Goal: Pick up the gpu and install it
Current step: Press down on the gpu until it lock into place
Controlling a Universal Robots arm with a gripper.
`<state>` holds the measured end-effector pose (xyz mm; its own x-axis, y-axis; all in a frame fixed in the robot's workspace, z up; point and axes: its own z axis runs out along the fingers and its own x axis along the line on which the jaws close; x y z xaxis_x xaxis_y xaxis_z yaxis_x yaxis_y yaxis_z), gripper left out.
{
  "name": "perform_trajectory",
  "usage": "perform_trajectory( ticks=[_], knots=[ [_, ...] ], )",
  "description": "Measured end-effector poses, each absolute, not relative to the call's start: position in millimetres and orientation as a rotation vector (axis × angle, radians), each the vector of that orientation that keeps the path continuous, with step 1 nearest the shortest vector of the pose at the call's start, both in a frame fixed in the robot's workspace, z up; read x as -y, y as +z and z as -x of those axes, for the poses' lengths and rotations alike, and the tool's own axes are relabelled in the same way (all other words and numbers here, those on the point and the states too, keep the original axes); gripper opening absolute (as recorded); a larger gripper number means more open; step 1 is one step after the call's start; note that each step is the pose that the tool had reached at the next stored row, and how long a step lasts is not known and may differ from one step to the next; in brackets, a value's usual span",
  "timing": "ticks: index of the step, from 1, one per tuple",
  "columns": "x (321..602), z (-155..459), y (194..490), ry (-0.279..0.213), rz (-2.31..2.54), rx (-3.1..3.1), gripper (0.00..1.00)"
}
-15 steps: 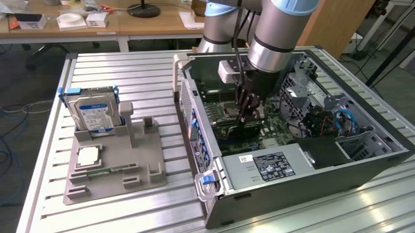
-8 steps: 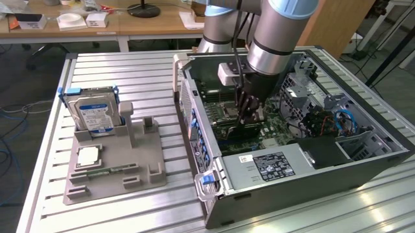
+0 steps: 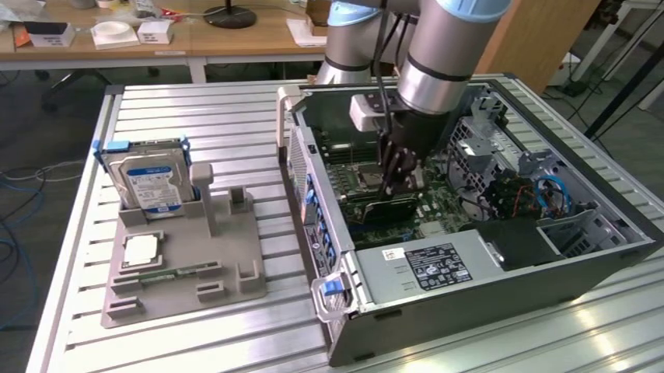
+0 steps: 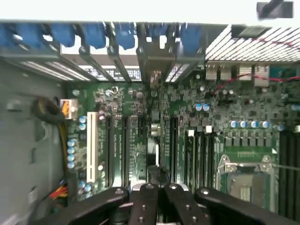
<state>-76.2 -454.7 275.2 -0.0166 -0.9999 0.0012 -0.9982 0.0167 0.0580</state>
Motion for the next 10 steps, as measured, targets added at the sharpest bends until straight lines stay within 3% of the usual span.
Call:
perform_trajectory(
  ticks=[7, 10],
  knots=[
    [454.7, 76.2, 306.5, -0.063, -2.173, 2.21, 0.11],
    [454.7, 76.0, 306.9, -0.063, -2.173, 2.21, 0.11]
  ],
)
